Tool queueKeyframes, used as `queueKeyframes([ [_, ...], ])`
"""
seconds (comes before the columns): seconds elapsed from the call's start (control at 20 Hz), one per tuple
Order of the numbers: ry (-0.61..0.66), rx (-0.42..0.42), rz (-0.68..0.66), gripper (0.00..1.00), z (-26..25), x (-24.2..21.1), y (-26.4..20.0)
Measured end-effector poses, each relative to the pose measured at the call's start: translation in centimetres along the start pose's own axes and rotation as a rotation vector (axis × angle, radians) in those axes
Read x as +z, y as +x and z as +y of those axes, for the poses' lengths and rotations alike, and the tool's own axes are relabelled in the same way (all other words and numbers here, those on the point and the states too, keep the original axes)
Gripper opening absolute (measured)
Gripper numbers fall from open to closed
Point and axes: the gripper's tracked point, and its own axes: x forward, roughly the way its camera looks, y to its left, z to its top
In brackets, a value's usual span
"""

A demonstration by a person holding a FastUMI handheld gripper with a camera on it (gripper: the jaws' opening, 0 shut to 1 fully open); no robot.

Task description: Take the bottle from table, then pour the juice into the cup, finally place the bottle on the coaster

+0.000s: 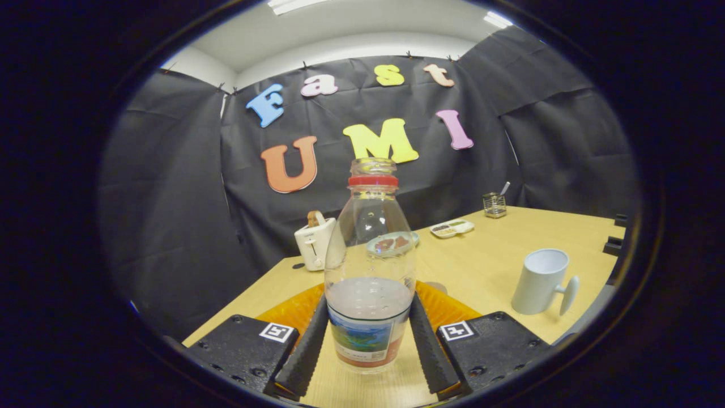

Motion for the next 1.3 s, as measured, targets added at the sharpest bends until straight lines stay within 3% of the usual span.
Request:
queueKeyframes([
  [0.3,0.147,0.039,0.032,0.77,-0.9,1.1,0.0],
  [0.55,0.385,0.055,0.052,0.77,-2.1,1.7,0.1],
  [0.85,0.514,0.047,0.077,0.77,-4.0,1.4,0.4],
  [1.3,0.844,0.141,0.088,0.77,-4.9,2.9,0.7],
])
